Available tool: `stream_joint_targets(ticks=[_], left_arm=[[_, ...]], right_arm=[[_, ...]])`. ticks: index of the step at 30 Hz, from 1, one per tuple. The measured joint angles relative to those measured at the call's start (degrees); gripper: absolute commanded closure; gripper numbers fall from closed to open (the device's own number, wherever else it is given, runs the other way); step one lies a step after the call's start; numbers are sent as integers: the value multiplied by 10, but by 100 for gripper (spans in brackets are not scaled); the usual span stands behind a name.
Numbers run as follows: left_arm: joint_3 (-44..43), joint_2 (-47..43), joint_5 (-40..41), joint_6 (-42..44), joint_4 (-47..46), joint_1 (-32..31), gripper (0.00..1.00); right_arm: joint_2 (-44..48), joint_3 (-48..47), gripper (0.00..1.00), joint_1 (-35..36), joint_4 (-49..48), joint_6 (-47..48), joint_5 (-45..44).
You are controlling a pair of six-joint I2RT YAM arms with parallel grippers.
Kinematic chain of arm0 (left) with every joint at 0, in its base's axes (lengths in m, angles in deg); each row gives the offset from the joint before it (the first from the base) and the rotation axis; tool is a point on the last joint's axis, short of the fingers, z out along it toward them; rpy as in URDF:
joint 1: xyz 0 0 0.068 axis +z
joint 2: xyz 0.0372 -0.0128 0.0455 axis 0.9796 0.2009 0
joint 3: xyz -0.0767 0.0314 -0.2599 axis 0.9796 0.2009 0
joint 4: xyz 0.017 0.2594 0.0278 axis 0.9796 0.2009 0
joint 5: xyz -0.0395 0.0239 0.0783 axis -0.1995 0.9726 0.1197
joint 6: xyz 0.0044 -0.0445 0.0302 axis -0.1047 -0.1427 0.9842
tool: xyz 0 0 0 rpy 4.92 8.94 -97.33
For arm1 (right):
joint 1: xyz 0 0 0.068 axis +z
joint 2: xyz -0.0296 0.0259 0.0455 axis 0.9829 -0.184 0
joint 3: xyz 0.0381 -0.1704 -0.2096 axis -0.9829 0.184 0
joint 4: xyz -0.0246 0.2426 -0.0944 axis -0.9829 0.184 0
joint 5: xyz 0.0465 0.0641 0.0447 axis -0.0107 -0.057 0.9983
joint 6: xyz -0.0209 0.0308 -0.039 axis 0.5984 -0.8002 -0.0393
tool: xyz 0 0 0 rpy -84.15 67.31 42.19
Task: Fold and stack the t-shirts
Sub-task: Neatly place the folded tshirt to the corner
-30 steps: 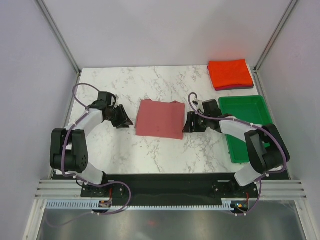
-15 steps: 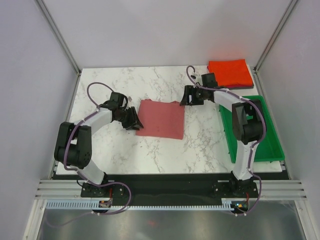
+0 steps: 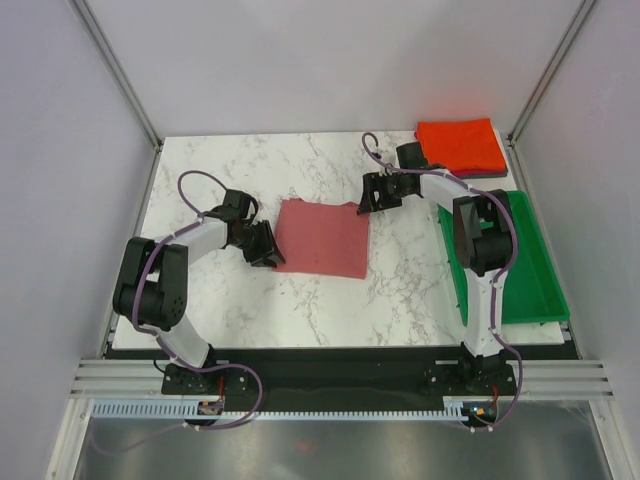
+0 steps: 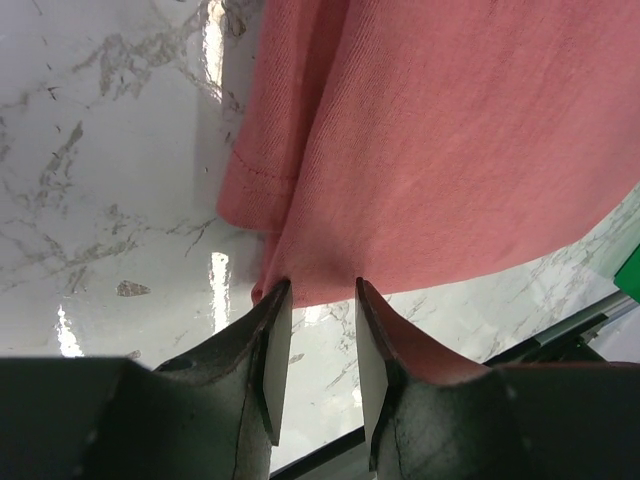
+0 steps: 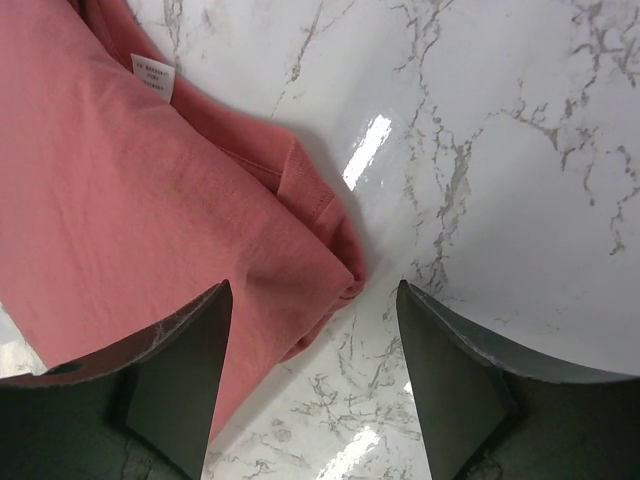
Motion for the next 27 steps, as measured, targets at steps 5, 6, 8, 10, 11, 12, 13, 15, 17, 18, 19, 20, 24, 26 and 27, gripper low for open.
stream_joint_targets(ticks=[5,6,8,10,11,12,13,15,17,18,19,20,24,26,27], left_arm=[[1,0,3,-1,0,0,61],[1,0,3,-1,-1,0,61],[1,0,3,-2,-2,0,61],[2,0,3,-2,-2,0,60],[2,0,3,-2,-2,0,60],[2,0,3,-2,-2,0,60],[2,0,3,-2,-2,0,60],[2,0,3,-2,-2,0,60],[2,0,3,-2,-3,0,60],[2,0,3,-2,-3,0,60],[2,0,3,-2,-3,0,60],[2,0,4,-2,-3,0,60],[2,0,4,-2,-3,0,60],[2,0,4,-2,-3,0,60],[2,0,4,-2,-3,0,60]], right_arm=[[-11,-16,24,-2,19,29,25],[-13,-19,24,-2,21,34,29],[-18,-27,24,-3,27,40,35],[-23,-35,24,-3,33,45,41],[-27,-40,24,-3,37,47,45],[-30,-45,25,-3,40,49,49],[-35,-51,25,-3,44,53,54],[-40,-60,25,-3,51,59,61],[-45,-67,25,-3,57,65,69],[-47,-71,25,-3,62,70,71],[-49,-74,26,-3,66,74,74],[-51,-77,27,-3,69,77,76],[-53,-81,29,-3,80,90,85],[-54,-81,32,-3,84,96,88],[-54,-81,33,-3,87,98,90]])
